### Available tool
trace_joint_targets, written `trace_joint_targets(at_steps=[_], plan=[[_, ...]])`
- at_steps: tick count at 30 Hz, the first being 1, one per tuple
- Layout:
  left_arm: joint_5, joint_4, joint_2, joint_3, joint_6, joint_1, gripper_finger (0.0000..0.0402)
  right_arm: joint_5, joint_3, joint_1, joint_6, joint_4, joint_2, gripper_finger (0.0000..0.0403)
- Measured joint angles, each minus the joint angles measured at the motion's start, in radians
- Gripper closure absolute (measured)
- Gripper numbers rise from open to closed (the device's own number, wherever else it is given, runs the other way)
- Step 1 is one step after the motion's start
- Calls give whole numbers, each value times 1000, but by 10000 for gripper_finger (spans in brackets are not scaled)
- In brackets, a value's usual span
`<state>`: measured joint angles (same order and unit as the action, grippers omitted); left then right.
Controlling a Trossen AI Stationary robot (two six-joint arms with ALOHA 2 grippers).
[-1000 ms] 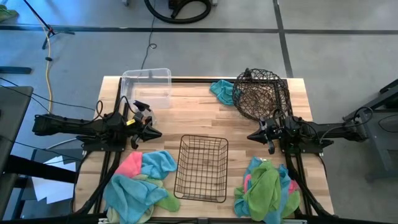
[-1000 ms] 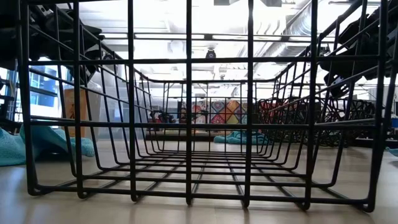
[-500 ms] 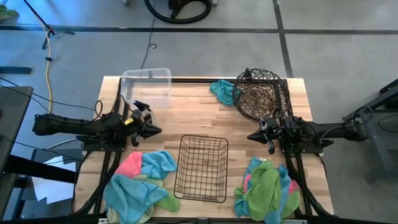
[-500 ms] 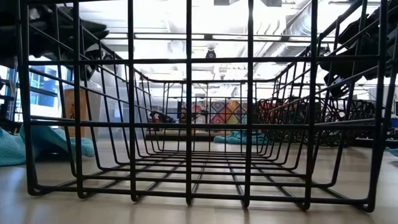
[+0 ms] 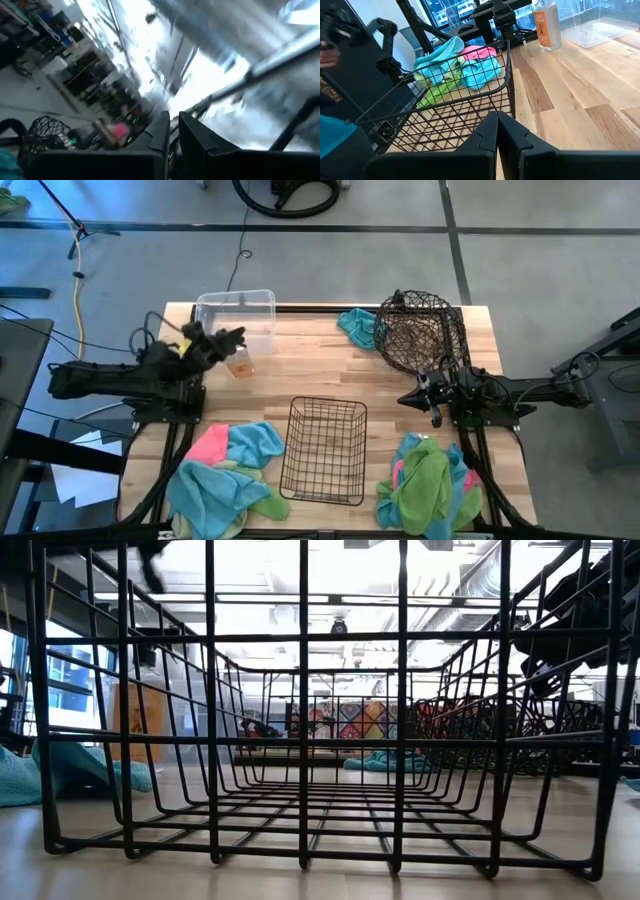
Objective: Sort microfiber towel by color & place in baskets
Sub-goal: Put the top blue towel into the black bottom basket
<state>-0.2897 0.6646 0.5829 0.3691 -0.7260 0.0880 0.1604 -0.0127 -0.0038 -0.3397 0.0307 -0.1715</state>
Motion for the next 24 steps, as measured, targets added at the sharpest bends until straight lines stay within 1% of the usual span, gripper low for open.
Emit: trace_joint_targets(at_steps=[2,5,9,12,14,17,20,22,24], plan=[[32,-128,73,121,51,4,367,0,0,0,0,0,0,402],[41,-286,203,299,151,4,352,0,0,0,0,0,0,402],[5,-462,428,529,298,26,314,0,0,0,0,0,0,402],[16,-611,600,697,332,71,280,0,0,0,0,0,0,402],[56,-722,704,805,336,107,258,0,0,0,0,0,0,402],[145,-903,868,951,348,154,231,0,0,0,0,0,0,402],[168,-1078,1017,1077,379,190,211,0,0,0,0,0,0,402],[167,-1137,1105,1141,381,208,202,0,0,0,0,0,0,402],[167,-1152,1186,1181,380,223,197,0,0,0,0,0,0,402]])
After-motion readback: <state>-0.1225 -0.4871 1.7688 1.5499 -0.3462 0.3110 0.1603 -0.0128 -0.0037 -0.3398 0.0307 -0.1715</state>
